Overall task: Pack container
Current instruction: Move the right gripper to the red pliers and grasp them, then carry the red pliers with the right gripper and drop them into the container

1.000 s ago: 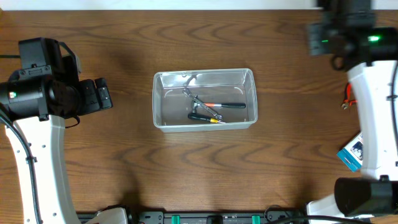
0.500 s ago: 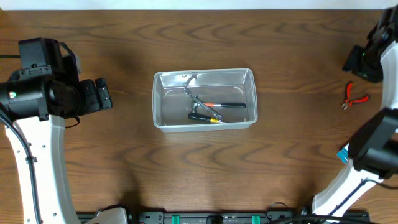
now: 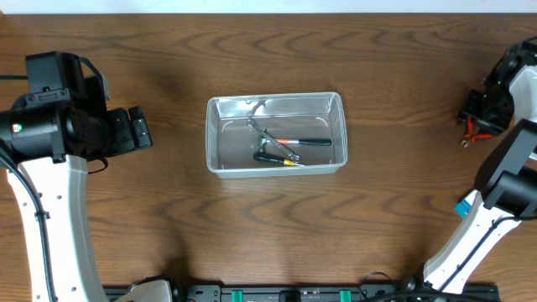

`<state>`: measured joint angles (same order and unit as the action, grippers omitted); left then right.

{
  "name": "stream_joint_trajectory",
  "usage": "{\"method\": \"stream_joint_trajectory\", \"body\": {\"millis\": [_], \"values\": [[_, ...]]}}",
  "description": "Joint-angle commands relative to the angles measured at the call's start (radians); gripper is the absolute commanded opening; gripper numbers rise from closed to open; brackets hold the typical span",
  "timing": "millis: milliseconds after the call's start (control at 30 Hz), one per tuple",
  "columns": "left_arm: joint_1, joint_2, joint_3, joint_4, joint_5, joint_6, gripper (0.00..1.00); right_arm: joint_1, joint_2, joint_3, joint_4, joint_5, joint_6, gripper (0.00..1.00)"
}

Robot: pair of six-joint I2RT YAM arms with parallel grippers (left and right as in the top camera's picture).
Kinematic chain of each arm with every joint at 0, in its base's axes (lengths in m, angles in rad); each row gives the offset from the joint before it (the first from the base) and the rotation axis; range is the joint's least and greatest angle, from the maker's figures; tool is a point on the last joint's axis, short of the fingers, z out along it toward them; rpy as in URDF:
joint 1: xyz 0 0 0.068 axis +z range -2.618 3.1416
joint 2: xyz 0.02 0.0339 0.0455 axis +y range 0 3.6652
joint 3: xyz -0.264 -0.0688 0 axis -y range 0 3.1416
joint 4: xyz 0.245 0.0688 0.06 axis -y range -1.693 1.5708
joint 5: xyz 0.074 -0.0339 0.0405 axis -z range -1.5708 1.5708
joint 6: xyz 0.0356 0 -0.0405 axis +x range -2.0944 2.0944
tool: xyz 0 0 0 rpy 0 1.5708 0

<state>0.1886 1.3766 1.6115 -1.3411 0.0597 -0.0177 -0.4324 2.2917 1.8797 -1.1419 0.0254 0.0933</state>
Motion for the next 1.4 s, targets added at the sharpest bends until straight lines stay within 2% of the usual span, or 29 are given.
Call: {"method": "stream_joint_trajectory", "body": {"millis": [0,467,600,633,733,800,1100,1367], "values": [[0.000,0.002,-0.001,-0.006,-0.012,0.010,0.98,-0.012,0.048,0.000,0.002,-0.007,-0.032,0.57],[0.000,0.002,-0.001,-0.013,-0.012,0.010,0.98,-0.013,0.088,-0.003,0.052,-0.008,-0.060,0.62],[0.000,0.002,-0.001,-0.013,-0.012,0.010,0.98,-0.013,0.088,-0.003,0.055,-0.008,-0.065,0.61],[0.000,0.002,-0.001,-0.013,-0.012,0.010,0.98,-0.013,0.088,-0.003,0.054,-0.008,-0.065,0.57],[0.000,0.002,-0.001,-0.013,-0.012,0.010,0.98,-0.013,0.088,-0.003,0.052,-0.008,-0.065,0.39],[0.000,0.002,-0.001,-0.013,-0.012,0.010,0.98,-0.013,0.088,-0.003,0.049,-0.008,-0.065,0.32],[0.000,0.002,-0.001,-0.013,-0.012,0.010,0.98,-0.013,0.088,-0.003,0.041,-0.009,-0.065,0.24],[0.000,0.002,-0.001,-0.017,-0.012,0.010,0.98,-0.009,0.087,-0.002,0.042,-0.082,-0.065,0.07]]}}
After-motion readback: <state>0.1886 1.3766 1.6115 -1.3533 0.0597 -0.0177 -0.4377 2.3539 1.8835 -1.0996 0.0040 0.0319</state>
